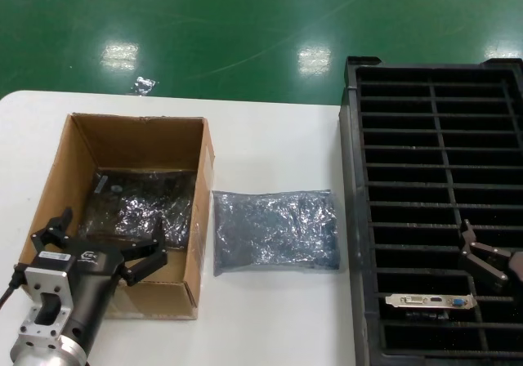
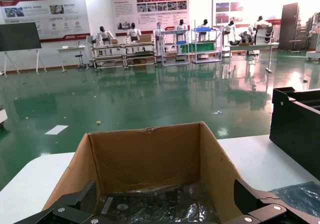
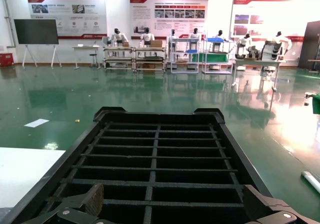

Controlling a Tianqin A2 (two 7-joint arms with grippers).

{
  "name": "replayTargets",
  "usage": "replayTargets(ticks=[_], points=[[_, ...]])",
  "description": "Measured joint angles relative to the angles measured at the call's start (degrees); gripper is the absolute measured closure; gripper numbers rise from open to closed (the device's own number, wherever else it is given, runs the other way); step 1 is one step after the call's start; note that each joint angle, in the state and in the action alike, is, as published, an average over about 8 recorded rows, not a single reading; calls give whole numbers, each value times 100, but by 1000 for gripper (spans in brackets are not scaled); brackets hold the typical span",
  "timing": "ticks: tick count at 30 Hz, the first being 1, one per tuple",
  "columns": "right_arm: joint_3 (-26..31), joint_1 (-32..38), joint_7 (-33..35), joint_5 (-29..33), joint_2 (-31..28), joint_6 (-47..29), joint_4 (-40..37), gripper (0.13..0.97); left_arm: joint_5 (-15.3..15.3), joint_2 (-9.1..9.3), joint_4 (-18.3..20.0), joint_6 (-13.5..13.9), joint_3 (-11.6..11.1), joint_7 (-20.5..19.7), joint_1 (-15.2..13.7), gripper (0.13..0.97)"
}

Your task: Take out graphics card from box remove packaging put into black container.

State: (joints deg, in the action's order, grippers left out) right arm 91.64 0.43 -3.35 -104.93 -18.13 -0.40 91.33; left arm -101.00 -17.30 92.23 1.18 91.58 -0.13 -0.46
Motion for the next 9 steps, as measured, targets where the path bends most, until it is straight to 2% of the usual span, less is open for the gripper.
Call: replayTargets(ticks=[9], points=[[0, 0, 0, 0, 0, 0, 0, 129, 0, 0, 0, 0, 0, 0, 0, 132]])
